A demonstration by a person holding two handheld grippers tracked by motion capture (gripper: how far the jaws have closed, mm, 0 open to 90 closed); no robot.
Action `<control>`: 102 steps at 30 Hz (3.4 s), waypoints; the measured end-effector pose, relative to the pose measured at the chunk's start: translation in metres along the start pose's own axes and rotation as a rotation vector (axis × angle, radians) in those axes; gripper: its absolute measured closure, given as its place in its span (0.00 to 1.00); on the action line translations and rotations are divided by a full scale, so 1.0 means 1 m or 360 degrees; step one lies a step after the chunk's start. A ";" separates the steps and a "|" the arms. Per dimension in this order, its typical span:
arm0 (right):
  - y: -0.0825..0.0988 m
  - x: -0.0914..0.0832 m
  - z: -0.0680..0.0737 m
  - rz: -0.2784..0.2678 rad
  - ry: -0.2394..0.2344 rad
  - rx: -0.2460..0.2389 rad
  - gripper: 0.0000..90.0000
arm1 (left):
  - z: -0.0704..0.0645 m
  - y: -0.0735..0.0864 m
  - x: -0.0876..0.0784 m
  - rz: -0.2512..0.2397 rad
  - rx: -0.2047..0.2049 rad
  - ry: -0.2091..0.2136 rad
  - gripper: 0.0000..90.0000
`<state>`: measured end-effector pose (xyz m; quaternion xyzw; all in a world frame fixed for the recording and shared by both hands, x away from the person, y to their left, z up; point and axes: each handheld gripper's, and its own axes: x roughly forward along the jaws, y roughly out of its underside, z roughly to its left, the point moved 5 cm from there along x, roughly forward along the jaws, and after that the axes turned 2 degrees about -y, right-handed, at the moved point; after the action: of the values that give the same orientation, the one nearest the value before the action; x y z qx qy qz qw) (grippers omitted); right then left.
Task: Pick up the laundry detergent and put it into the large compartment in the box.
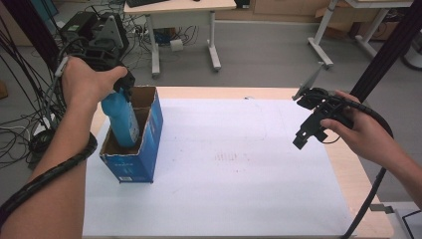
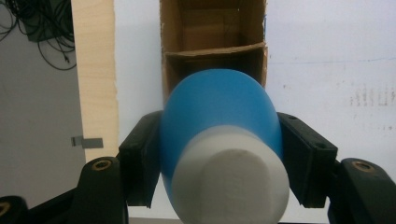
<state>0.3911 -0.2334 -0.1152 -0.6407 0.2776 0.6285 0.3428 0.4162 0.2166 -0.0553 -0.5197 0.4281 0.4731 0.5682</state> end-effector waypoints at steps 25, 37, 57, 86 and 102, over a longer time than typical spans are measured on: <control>0.000 0.004 0.000 0.0018 0.0002 0.0005 0.04 | 0.007 0.010 0.059 0.0057 0.0024 0.0018 0.42; -0.003 0.007 0.003 0.0035 0.0012 -0.0006 0.04 | 0.002 0.012 0.079 0.0077 0.0043 0.0018 0.42; -0.002 0.009 -0.002 0.0044 0.0008 0.0004 0.04 | -0.006 0.011 0.100 0.0106 0.0079 -0.0005 0.42; -0.008 0.014 0.001 0.0067 0.0014 -0.0001 0.04 | -0.008 0.011 0.112 0.0104 0.0089 -0.0050 0.39; -0.005 0.013 0.004 0.0057 0.0010 -0.0007 0.04 | -0.005 0.019 0.095 0.0072 0.0056 -0.0014 0.27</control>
<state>0.3935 -0.2262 -0.1272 -0.6384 0.2886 0.6331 0.3292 0.4157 0.2211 -0.1525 -0.4977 0.4455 0.4805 0.5683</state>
